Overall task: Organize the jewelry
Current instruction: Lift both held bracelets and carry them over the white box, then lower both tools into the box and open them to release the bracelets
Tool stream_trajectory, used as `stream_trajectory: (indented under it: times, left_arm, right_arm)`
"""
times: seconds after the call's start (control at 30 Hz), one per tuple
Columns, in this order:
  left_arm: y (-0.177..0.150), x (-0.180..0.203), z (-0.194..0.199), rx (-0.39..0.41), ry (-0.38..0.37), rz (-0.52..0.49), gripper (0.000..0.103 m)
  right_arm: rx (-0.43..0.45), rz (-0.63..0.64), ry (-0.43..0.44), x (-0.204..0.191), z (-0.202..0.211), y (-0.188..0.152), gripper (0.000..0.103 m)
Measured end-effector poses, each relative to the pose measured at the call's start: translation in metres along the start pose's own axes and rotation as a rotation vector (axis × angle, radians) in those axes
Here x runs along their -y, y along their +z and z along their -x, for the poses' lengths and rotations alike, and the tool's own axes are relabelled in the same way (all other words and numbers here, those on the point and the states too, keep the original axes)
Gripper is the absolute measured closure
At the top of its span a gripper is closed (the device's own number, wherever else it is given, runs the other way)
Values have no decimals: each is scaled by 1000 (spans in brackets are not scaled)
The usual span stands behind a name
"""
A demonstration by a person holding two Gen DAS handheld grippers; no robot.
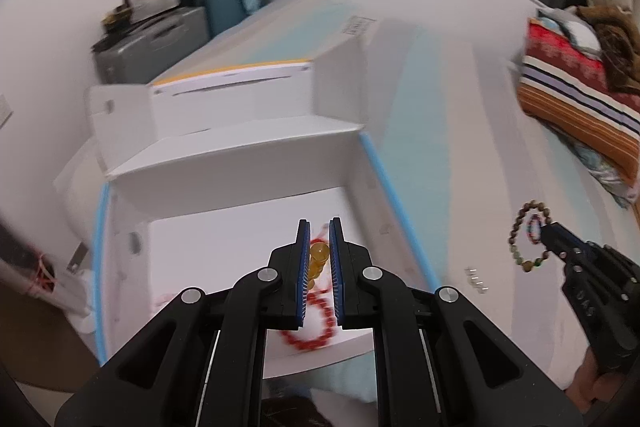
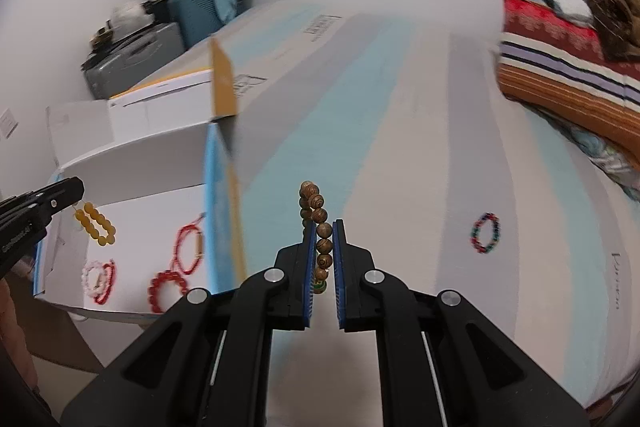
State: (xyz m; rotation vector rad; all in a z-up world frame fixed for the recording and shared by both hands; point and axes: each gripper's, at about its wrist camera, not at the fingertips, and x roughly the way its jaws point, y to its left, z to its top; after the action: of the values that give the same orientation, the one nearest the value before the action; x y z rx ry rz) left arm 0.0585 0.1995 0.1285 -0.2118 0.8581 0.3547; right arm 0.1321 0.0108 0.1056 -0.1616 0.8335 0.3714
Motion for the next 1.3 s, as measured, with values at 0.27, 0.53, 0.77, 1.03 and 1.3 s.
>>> stream_trajectory:
  times: [0.27,0.53,0.77,1.03,1.3]
  left_arm:
    - [-18,-68,-10,-41,74,87,94]
    - [-35,-114,-20,-71,114,147,94]
    - [-42,-136,-41,-105,131,172,94]
    - [-52,-146,-73,-162,138,181,94]
    - [-59,-153,-89,-193,137,186,94]
  right_arm:
    - [-8,65,63,-57,-8,5,96]
    - [-37,141,124,-116,-31,5,96]
    - [-76,189,171,-151,-59,1,96]
    - [-165,228,174,-172,-99,-12,96]
    - [-206,237,157,-181,-119,-20,96]
